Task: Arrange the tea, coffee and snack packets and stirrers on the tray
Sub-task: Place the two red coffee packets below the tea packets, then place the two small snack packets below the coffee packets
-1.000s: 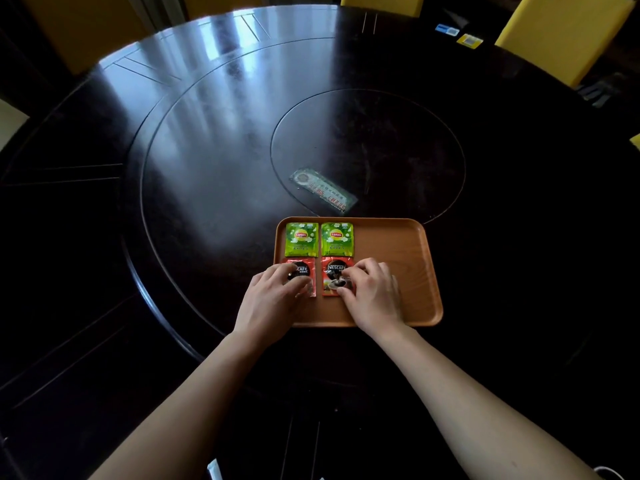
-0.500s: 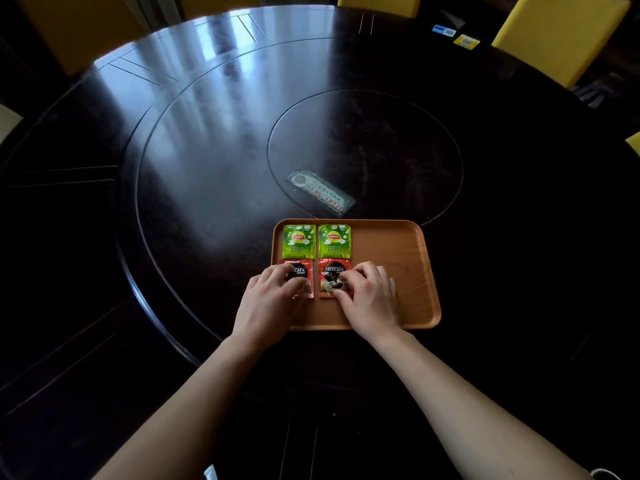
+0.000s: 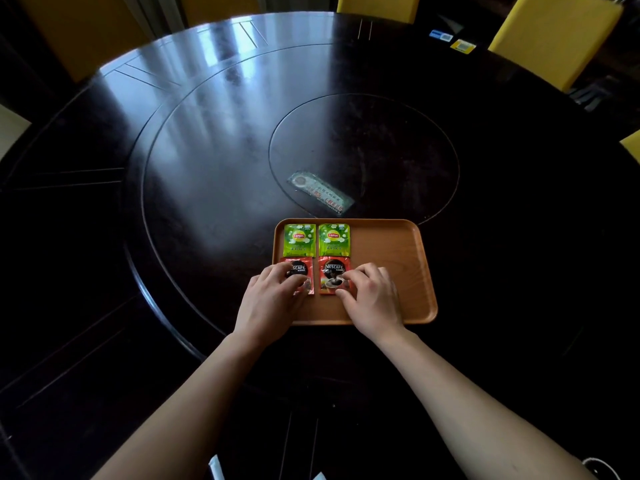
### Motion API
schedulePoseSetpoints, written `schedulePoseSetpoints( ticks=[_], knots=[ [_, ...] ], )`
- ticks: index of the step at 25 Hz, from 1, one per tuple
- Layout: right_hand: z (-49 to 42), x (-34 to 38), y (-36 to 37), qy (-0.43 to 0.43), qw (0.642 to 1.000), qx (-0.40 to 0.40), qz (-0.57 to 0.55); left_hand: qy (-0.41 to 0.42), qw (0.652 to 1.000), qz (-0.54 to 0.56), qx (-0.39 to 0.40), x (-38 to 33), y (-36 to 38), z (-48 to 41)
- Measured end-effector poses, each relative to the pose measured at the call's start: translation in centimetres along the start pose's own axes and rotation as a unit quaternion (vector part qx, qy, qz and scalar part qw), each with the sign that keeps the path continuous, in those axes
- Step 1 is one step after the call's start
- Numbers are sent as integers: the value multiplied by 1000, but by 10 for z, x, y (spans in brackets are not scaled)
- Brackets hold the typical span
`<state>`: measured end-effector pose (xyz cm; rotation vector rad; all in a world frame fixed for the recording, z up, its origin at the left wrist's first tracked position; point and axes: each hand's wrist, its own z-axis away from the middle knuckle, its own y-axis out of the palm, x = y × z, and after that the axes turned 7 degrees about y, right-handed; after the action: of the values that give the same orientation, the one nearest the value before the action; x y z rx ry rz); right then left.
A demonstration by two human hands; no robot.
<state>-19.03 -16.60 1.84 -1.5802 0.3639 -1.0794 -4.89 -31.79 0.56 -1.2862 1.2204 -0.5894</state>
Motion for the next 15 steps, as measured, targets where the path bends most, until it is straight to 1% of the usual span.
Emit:
schedulePoseSetpoints(
  ticks=[5, 9, 12, 15],
  knots=[
    [32, -9, -22, -25, 998, -23, -44, -30, 997, 62, -27, -22, -15, 32],
    [86, -31, -43, -34, 996, -33, -71, -26, 995, 88, -34, -53, -21, 83],
    [131, -52, -56, -8, 994, -15, -107, -25, 994, 103, -25, -79, -17, 127],
    [178, -81, -63, 32, 991, 23, -126, -17, 991, 133, 1, -111, -9, 168]
  ],
)
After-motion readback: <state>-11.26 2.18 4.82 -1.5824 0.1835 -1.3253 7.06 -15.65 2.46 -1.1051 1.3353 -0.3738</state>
